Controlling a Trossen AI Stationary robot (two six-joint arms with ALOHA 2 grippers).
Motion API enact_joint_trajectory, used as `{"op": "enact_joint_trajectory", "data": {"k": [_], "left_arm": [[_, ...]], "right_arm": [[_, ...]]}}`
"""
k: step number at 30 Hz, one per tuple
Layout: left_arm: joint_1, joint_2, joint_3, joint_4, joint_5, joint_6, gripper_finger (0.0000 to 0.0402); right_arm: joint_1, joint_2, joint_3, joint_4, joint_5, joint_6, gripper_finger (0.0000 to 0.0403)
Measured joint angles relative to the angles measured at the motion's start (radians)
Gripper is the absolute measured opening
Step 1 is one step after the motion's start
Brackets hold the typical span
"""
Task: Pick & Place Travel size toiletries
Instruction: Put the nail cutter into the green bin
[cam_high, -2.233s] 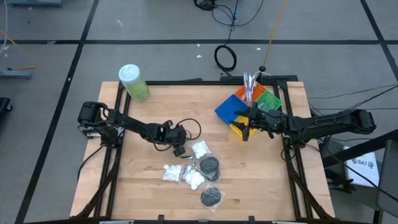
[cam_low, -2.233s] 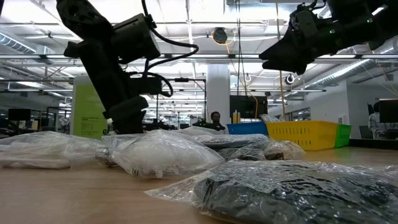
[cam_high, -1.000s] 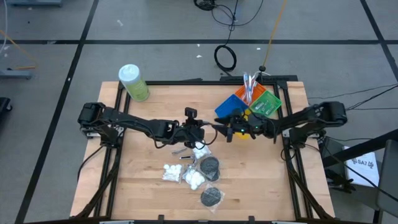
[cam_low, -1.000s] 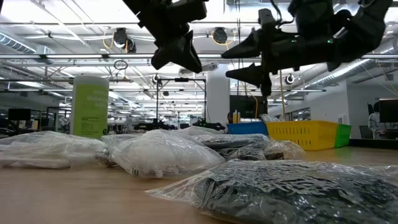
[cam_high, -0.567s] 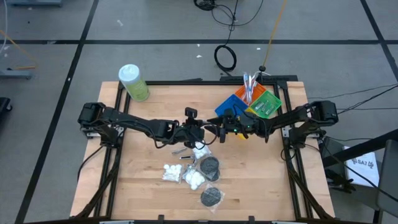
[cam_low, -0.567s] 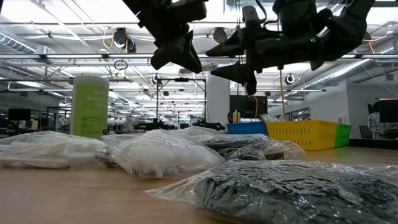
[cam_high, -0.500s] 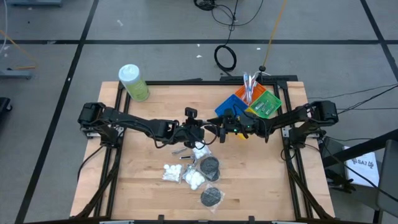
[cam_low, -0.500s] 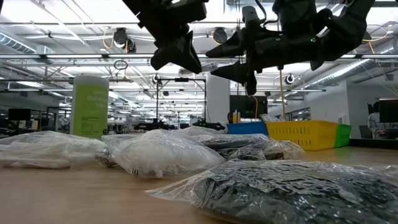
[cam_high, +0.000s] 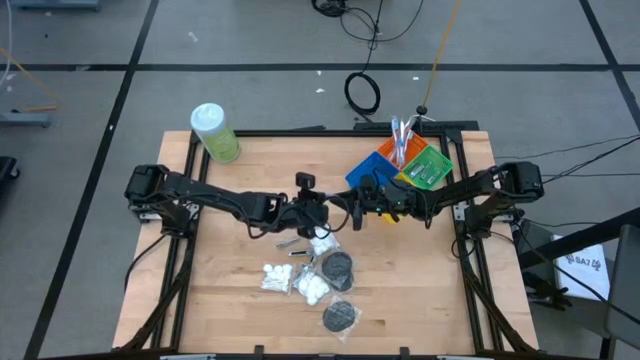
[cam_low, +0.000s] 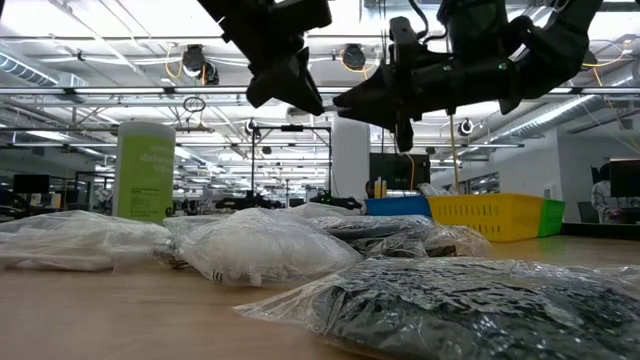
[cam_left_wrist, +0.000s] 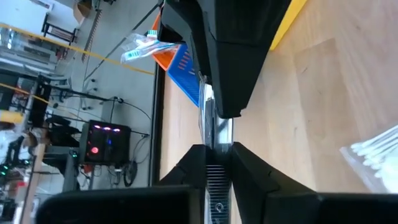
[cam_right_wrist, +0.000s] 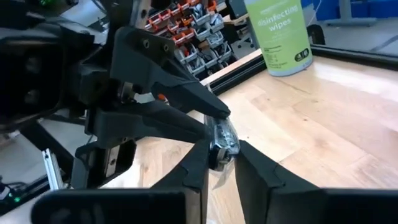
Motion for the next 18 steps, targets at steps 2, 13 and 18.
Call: {"op": "enact_joint_trajectory", "data": {"k": [2,13,18], "left_arm": [[-0.009,0.0,0.0,0.0,0.001,-0.052,0.0068],[-0.104,-0.141,-0.005,0.032,0.239,-0.33,0.012],[-0.081,-0.212,-0.119,0.043,0.235,-0.441,0.0113]], "right_arm": [[0.0,0.0,0.0,-0.001,-0.002,-0.032,0.0042],[-0.035,-0.152,0.0,-0.282,0.226,-0.227,0.0042],[0.004,-0.325,0.0,-0.655,0.577,-0.318,0.0042]]}}
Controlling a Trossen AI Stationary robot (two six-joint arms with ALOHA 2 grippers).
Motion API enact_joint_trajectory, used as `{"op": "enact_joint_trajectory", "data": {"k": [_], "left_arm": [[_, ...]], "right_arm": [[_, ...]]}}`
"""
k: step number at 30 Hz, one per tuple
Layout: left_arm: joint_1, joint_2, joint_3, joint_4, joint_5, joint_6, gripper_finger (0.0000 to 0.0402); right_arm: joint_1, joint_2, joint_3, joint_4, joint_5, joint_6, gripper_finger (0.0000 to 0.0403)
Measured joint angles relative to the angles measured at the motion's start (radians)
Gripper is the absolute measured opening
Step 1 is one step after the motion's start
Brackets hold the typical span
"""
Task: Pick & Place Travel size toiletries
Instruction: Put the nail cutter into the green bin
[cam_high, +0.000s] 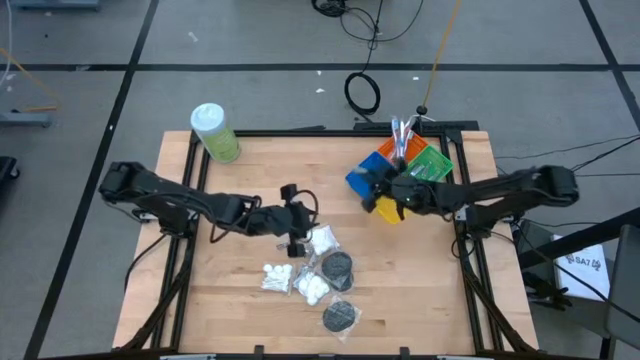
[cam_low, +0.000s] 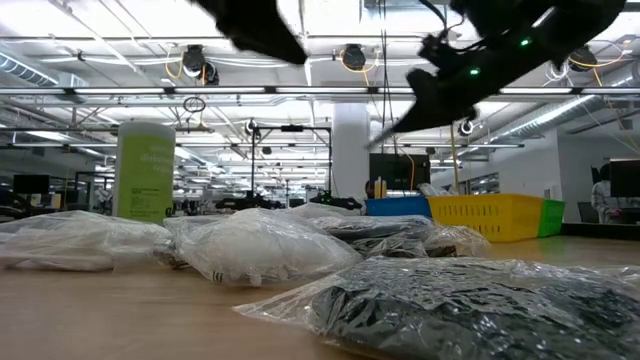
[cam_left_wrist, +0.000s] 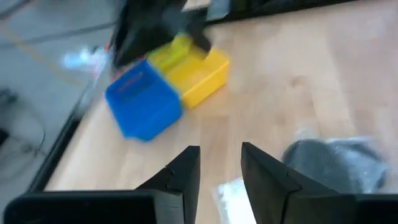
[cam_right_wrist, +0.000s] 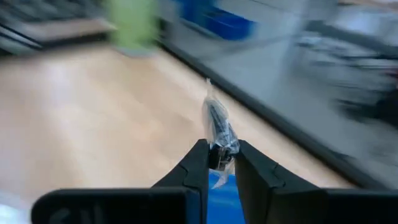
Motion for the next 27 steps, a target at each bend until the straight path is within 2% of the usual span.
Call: {"op": "enact_joint_trajectory", "data": {"k": [4,7,12,15,19,21,27], "left_arm": [[0.027,-0.031,-0.143,0.076,-0.146,-0.089,0.0101],[0.048,-0.036,-0.234,0.151,-0.172,-0.13,0.0094],[0.08,-0.036,-0.294,0.256,-0.173,-0.169,0.0093],[0.094,-0.037,-0.294,0.28,-0.123,-0.169,0.0092],[0.109,-0.037,-0.294,0.307,-0.008,-0.169,0.0092],[0.111,-0.037,-0.293,0.31,0.031,-0.169,0.0092],[0.111,-0.037,-0.293,0.309,0.04,-0.162,0.0092]], "right_arm": [[0.046,-0.126,0.0,-0.358,0.289,0.091,0.0042],[0.047,-0.192,0.0,-0.609,0.392,0.251,0.0042],[-0.008,-0.221,0.0,-0.906,0.389,0.504,0.0042],[-0.043,-0.219,0.0,-1.001,0.375,0.601,0.0042],[-0.089,-0.219,0.0,-1.072,0.331,0.672,0.0044],[-0.108,-0.219,0.0,-1.092,0.316,0.695,0.0059],[-0.144,-0.219,0.0,-1.086,0.28,0.7,0.0119]]}}
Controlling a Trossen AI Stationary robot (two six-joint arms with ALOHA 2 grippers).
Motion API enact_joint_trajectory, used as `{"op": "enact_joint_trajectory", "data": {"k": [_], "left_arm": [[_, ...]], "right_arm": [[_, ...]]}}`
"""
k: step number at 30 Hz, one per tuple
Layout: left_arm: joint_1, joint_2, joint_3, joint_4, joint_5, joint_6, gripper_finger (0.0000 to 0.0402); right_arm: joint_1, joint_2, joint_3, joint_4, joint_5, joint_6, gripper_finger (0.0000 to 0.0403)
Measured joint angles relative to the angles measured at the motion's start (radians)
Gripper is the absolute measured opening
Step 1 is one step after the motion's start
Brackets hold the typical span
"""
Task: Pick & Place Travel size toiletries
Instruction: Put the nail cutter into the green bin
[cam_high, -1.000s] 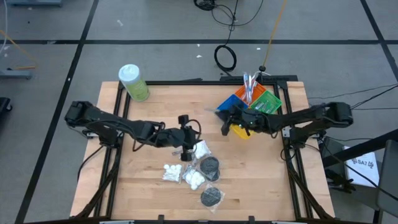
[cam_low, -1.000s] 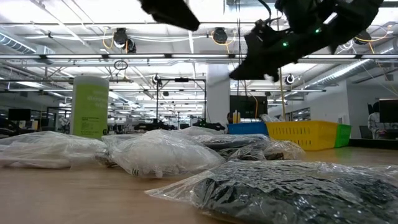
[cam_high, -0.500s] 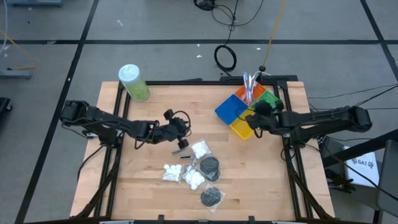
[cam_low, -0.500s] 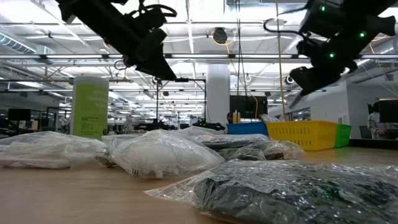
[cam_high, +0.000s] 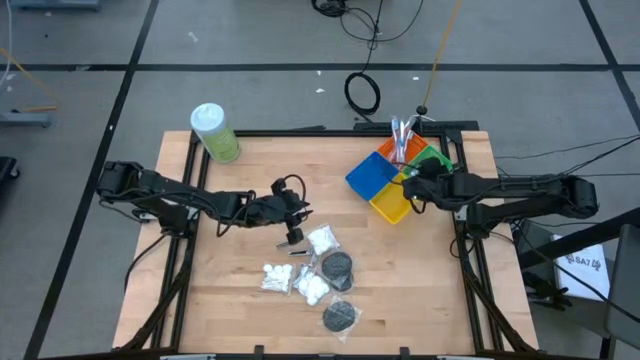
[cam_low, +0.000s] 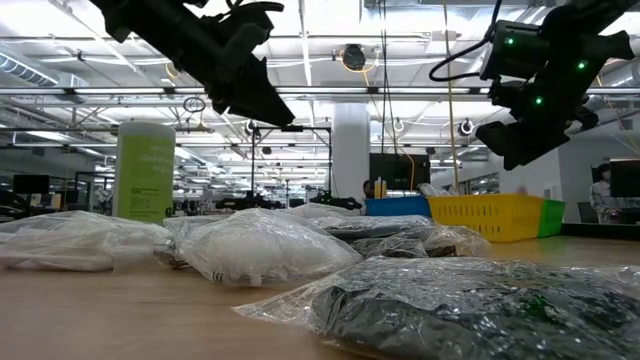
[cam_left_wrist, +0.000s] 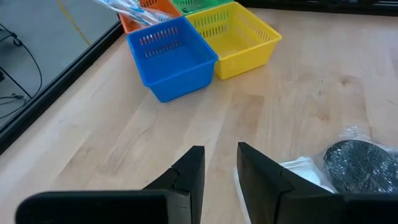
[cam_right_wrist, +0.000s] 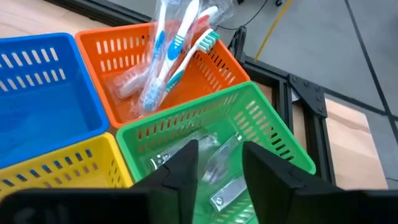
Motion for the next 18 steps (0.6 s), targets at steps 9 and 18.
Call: {"op": "enact_joint_trajectory", "data": {"k": [9,18], "left_arm": [[0.006,0.0,0.0,-0.034,0.0,0.0,0.0093],[0.011,0.0,0.001,-0.249,0.081,-0.17,0.0093]], "right_arm": [[0.013,0.0,0.0,0.097,-0.018,-0.078,0.0177],[0.102,-0.003,0.0,0.55,-0.121,-0.468,0.0203]]}}
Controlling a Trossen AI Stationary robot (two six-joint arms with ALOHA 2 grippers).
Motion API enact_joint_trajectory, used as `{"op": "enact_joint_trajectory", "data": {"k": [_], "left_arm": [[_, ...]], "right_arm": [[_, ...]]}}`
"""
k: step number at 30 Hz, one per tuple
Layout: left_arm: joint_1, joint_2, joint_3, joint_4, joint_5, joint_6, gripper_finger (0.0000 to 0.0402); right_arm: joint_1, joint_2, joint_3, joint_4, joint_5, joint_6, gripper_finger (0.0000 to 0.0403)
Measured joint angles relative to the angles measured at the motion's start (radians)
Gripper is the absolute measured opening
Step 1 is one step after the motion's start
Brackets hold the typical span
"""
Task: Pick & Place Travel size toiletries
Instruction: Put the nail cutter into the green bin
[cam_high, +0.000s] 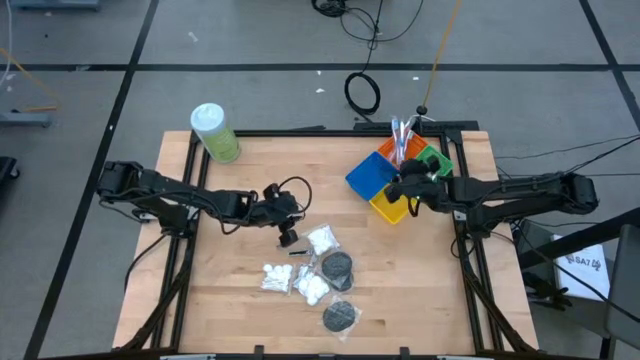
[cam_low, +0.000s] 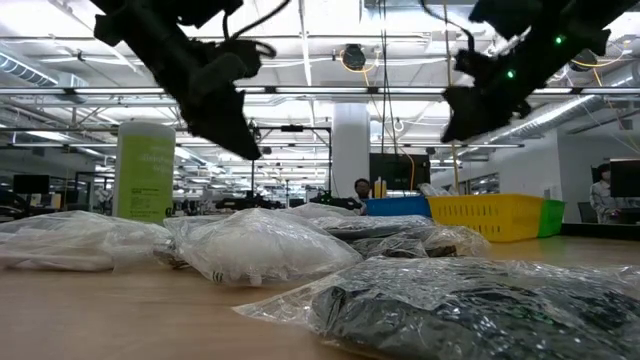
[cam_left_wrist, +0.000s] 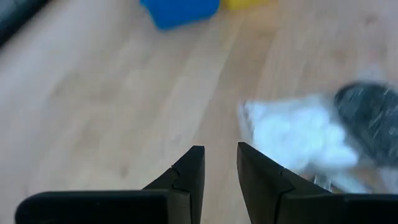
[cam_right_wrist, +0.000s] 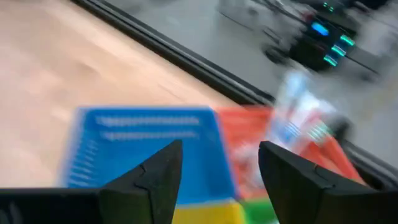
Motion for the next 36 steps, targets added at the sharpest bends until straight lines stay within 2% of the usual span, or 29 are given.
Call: {"op": "enact_joint_trajectory", "data": {"k": [4,7,11,16,21,28,33,36], "left_arm": [[-0.01,0.0,0.0,-0.114,0.071,-0.125,0.0093],[-0.035,0.003,0.0,-0.173,0.112,-0.219,0.0105],[-0.078,0.023,0.0,-0.192,0.121,-0.321,0.016],[-0.131,0.081,0.0,-0.189,0.156,-0.365,0.025],[-0.17,0.161,0.0,-0.196,0.156,-0.387,0.0293],[-0.172,0.249,0.006,-0.209,0.138,-0.424,0.0274],[-0.172,0.246,0.004,-0.228,0.09,-0.425,0.0243],[-0.171,0.244,0.012,-0.244,0.098,-0.425,0.0228]], "right_arm": [[0.032,0.0,0.0,0.185,-0.13,-0.133,0.0202],[0.051,0.0,0.0,0.271,-0.221,-0.175,0.0199],[0.068,0.0,0.0,0.308,-0.291,-0.204,0.02],[0.069,0.0,-0.006,0.318,-0.294,-0.227,0.0203],[0.069,0.001,-0.063,0.42,-0.313,-0.244,0.0199],[0.08,0.001,-0.134,0.61,-0.446,-0.26,0.02],[0.08,0.001,-0.136,0.626,-0.59,-0.271,0.0195],[0.08,0.001,-0.137,0.608,-0.674,-0.274,0.0192]]}}
